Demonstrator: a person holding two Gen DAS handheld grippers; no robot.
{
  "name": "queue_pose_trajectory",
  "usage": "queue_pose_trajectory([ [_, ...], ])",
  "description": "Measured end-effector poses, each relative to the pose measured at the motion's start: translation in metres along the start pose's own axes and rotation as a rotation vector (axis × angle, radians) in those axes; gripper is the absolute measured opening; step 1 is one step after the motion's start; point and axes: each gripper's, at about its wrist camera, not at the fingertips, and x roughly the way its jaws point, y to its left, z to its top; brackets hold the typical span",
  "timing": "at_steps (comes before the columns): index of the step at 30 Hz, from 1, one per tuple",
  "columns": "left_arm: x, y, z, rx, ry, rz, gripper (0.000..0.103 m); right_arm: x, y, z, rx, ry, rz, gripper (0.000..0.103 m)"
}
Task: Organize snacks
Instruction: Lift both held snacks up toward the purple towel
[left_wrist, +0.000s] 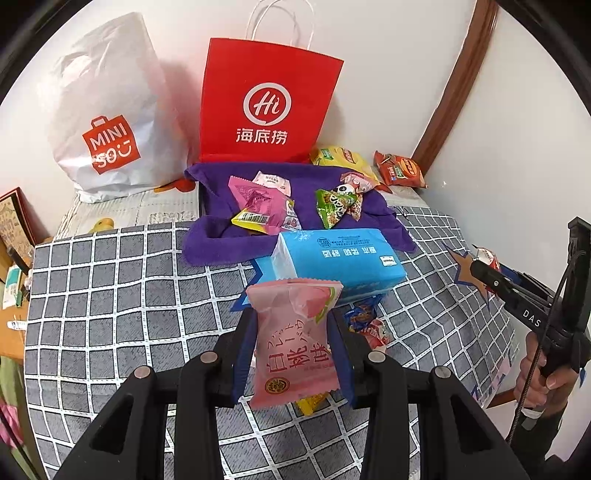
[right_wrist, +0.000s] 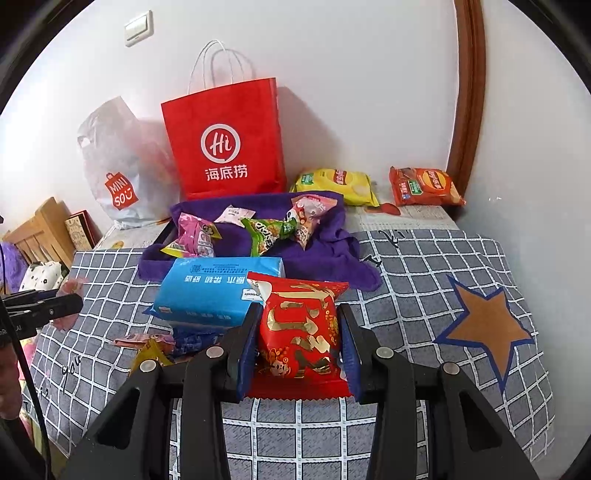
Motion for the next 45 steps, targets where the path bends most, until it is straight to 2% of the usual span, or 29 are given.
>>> queue_pose_trajectory([
  [11, 0.005, 0.003, 0.002, -0.013, 0.008, -0.007, 0.037, 0.014, -0.005, 0.0, 0.03, 0.035, 0.001, 0.04],
  [25, 0.004, 0.006, 0.002, -0.002, 0.001, -0.06, 0.037, 0.029, -0.002, 0.007, 0.074, 0.054, 0.023, 0.04],
  [32, -0.005, 0.005, 0.007, 0.009, -0.012, -0.033, 0.037, 0.038, -0.007, 0.013, 0.089, 0.058, 0.034, 0.04],
  [37, -0.006, 0.002, 0.017, 0.012, -0.016, -0.034, 0.037, 0.046, -0.007, 0.015, 0.063, 0.049, 0.066, 0.04],
  [41, -0.005, 0.001, 0.022, 0.003, -0.023, -0.1, 0.037, 0.058, -0.004, 0.022, 0.046, 0.074, 0.066, 0.04],
  [45, -0.005, -0.004, 0.032, 0.014, -0.021, -0.071, 0.037, 0.055, 0.003, 0.032, 0.015, 0.023, 0.062, 0.04],
])
